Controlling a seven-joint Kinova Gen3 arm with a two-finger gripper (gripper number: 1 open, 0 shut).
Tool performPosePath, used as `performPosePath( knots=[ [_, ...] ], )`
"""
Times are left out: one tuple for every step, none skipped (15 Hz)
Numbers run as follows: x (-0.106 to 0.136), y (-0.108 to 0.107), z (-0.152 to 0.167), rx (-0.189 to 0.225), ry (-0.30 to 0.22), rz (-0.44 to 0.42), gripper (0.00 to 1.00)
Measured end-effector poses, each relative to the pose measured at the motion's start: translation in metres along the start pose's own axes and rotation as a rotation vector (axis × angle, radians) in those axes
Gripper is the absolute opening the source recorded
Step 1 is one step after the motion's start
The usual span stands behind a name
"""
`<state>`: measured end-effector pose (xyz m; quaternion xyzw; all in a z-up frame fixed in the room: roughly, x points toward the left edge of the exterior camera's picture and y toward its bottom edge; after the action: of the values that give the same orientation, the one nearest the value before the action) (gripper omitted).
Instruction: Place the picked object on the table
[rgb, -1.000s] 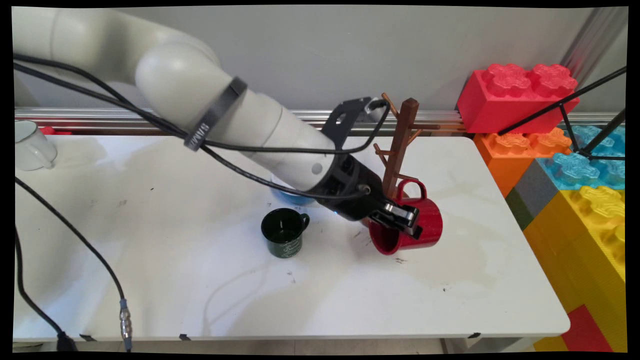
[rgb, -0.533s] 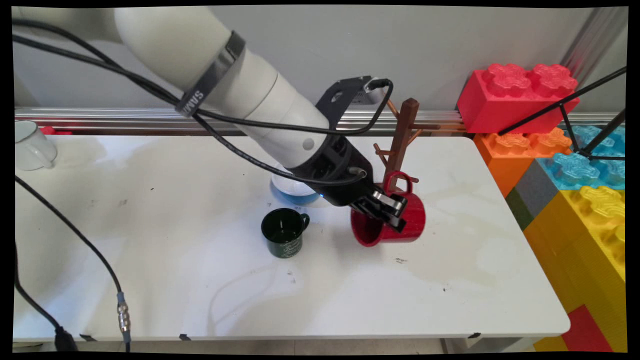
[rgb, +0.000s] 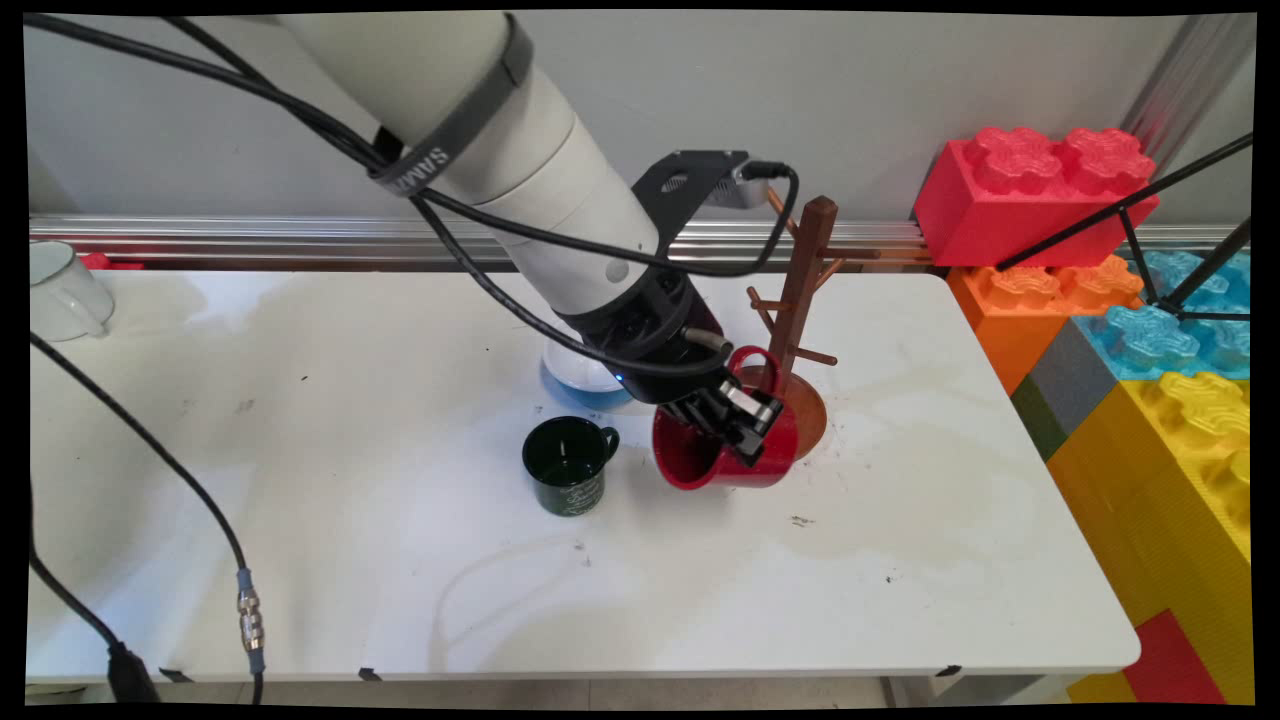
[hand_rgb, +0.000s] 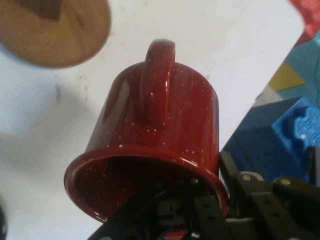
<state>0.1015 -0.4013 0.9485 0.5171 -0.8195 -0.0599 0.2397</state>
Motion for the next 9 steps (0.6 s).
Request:
performPosePath(
  knots=[
    [0.001, 0.001, 0.001, 0.019, -0.015, 0.001, 0.0],
    [0.002, 0.001, 0.002, 0.039, -0.032, 0.003, 0.0],
    [0.003, 0.001, 0.004, 0.06, -0.048, 0.004, 0.0],
    [0.004, 0.001, 0.007, 0.077, -0.063, 0.005, 0.0],
    [0.005, 0.001, 0.009, 0.088, -0.073, 0.005, 0.0],
    [0.006, 0.002, 0.012, 0.103, -0.086, 0.006, 0.0],
    [0.007, 0.002, 0.016, 0.12, -0.102, 0.006, 0.0],
    [0.008, 0.002, 0.02, 0.136, -0.118, 0.007, 0.0],
    [0.01, 0.002, 0.024, 0.149, -0.132, 0.007, 0.0]
  ],
)
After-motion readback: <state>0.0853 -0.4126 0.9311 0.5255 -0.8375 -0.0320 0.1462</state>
